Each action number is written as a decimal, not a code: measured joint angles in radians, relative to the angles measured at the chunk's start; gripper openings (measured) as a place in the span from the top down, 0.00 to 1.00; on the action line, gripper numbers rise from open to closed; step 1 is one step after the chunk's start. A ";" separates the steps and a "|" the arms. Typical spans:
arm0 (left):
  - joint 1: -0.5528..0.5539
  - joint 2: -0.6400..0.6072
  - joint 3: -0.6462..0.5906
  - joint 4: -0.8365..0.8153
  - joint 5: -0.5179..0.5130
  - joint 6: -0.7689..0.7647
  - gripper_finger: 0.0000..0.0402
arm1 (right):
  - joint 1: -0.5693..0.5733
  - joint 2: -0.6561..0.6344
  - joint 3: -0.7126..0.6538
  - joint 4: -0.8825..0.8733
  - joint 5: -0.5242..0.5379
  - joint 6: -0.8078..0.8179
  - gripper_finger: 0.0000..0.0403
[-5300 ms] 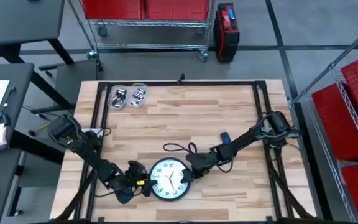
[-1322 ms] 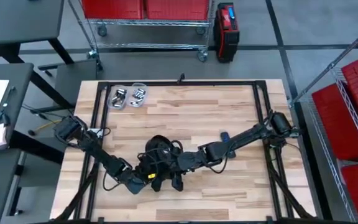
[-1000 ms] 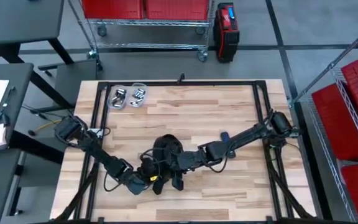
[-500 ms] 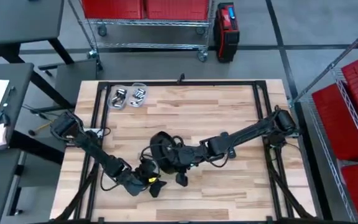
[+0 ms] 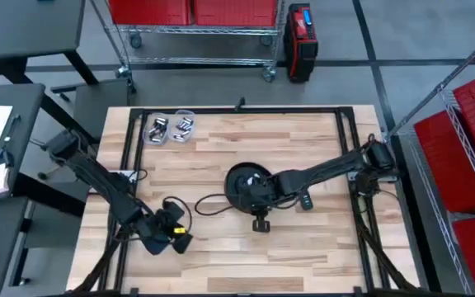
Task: Insert battery
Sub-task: Insert the silver battery into the wall clock battery compartment
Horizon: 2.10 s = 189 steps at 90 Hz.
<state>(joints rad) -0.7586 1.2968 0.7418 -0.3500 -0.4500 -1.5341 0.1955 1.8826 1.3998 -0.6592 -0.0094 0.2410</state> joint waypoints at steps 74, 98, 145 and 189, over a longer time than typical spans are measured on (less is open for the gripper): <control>0.064 -0.124 0.000 -0.027 0.000 0.187 0.36 | -0.036 -0.127 0.164 -0.042 -0.257 0.223 0.50; 0.342 -0.238 0.082 -0.169 0.000 0.369 0.36 | -0.163 -0.438 0.221 -0.005 -0.159 -0.007 0.46; 1.275 -0.230 0.379 -0.645 0.277 0.848 0.36 | -0.696 -0.607 0.215 -0.016 -0.208 -0.413 0.49; 1.608 -0.009 0.426 -0.612 0.363 1.251 0.36 | -0.903 -0.468 0.214 -0.092 -0.360 -0.441 0.49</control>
<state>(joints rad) 0.8496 1.2877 1.1680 -0.9620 -0.0872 -0.2832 -0.7079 1.4150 1.6135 -0.7517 -0.3691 -0.1997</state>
